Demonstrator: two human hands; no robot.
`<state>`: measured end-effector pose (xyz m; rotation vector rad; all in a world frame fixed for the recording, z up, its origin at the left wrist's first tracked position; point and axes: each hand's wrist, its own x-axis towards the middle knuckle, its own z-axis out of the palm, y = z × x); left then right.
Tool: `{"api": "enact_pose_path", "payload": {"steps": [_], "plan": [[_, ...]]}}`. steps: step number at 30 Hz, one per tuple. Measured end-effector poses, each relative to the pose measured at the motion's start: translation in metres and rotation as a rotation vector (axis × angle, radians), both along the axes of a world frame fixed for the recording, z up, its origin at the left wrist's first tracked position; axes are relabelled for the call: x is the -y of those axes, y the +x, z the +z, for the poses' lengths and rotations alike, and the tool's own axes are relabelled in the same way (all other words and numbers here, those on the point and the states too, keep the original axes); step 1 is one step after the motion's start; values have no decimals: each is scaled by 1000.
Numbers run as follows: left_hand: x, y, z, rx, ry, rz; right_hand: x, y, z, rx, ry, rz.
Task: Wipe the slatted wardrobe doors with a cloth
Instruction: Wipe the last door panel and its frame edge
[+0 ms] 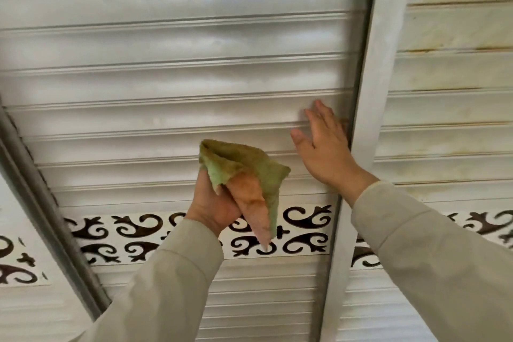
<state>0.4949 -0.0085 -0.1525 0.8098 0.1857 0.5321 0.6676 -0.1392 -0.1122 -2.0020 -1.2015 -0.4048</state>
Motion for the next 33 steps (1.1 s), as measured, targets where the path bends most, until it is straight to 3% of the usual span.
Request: {"api": "enact_pose_path", "payload": {"steps": [2,6,9,12,16,19,23,28,33], "plan": [[16,4,11,20,26,-72,15,-12,14,-321,87,189],[44,12,23,54,91,-199,44,-26,31,-855,19,519],[59,14,30,93,122,-256,70,-22,37,-1123,29,590],[78,10,46,182,204,-345,96,-21,35,-1293,-25,501],[99,8,70,305,252,-483,132,-33,32,-1313,14,530],[116,7,94,342,260,-560,158,-57,45,-1214,36,581],[145,8,127,166,251,-364,182,-77,71,-1112,317,577],[174,20,164,50,296,-261,209,-85,114,-1077,516,485],[197,43,209,66,532,-224,230,-65,159,-917,702,461]]}}
